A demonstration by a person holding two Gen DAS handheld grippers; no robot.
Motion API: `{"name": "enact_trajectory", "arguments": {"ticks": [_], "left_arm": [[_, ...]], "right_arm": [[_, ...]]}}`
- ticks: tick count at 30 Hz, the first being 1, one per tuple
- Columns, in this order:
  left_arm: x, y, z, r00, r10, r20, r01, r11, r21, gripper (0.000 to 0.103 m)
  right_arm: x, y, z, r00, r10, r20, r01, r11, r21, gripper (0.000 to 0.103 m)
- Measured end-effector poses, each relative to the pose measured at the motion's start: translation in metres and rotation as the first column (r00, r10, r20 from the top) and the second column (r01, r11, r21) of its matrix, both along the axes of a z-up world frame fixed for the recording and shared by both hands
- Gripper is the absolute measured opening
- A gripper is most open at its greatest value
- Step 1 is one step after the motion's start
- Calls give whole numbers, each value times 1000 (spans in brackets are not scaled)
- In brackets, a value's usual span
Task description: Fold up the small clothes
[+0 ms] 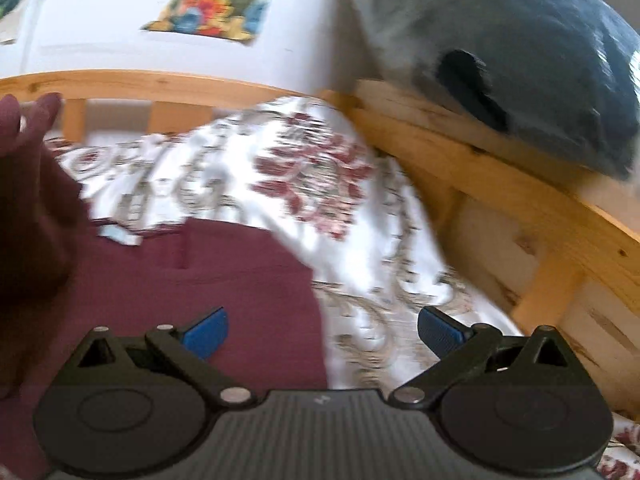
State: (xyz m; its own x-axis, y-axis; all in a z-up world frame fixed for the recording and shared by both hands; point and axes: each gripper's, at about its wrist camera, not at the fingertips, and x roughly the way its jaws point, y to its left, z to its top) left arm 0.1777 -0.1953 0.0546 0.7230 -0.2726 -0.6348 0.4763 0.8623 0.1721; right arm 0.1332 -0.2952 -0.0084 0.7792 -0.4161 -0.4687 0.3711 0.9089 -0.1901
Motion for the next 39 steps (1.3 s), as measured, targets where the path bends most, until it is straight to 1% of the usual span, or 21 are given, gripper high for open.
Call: {"name": "enact_trajectory", "arguments": {"ticks": [2,4,6,8,11,12,13,14,15,16,17,19,21,24,25,28,30,32,34,38,39], "left_arm": [[-2,-24,-17,998,-56,-10,56,998,17,14],[0,-37,-35,996,-82,-42,83,996,29,15],[3,-42,-49,994,-86,-73,89,995,40,15],[4,-43,-57,994,-73,-87,77,996,47,17],[-4,-36,-56,992,-83,-94,86,996,24,27],[-6,-33,-54,991,-91,-97,93,996,10,35],[-8,-31,-51,989,-105,-103,104,995,-11,48],[-10,-29,-48,987,-119,-106,116,993,-36,54],[-13,-27,-44,987,-128,-101,123,991,-57,65],[-15,-24,-41,987,-134,-89,127,989,-74,72],[-20,-22,-38,988,-136,-68,130,987,-90,75],[-29,-17,-32,992,-122,-32,118,987,-106,86],[-38,-9,-28,996,-89,-2,88,989,-123,93],[-48,4,-26,999,-35,26,38,990,-135,99],[-51,9,-28,999,-13,40,18,992,-125,100],[-54,20,-36,998,16,56,-12,996,-85,101],[-53,25,-46,998,41,54,-39,998,-45,101],[-50,30,-55,999,43,33,-42,999,-27,101],[-50,33,-62,999,47,22,-46,999,-12,99],[-52,33,-70,998,46,43,-47,999,23,95],[-53,33,-71,998,40,51,-41,999,34,92]], "right_arm": [[-2,-13,1,999,-39,5,39,999,3,103],[-4,-24,0,998,-68,7,68,998,5,103],[-5,-31,-1,997,-82,5,82,997,8,103],[-7,-37,-2,997,-75,-1,75,997,11,103],[-9,-39,-1,998,-62,6,62,998,7,103],[-10,-40,1,998,-57,15,57,998,10,103],[-10,-40,3,998,-50,25,50,999,14,103],[-11,-41,5,998,-43,36,42,999,18,103],[-12,-41,6,998,-38,48,37,999,23,103],[-13,-41,8,998,-33,60,31,999,31,103],[-14,-41,9,997,-28,72,25,999,43,103],[-17,-43,10,995,-19,98,11,997,82,103],[-19,-45,12,992,-5,124,-11,991,135,103],[-22,-44,16,984,24,178,-62,976,207,103],[-24,-43,18,978,39,203,-85,971,224,103],[-26,-35,21,963,98,253,-162,955,248,103],[-25,-29,21,952,145,269,-220,936,274,103],[-20,-25,19,940,215,264,-301,887,350,103],[-13,-22,14,931,269,247,-354,829,432,103],[-1,-16,2,925,320,206,-381,750,541,103],[1,-15,0,924,326,200,-381,732,566,103]]}}
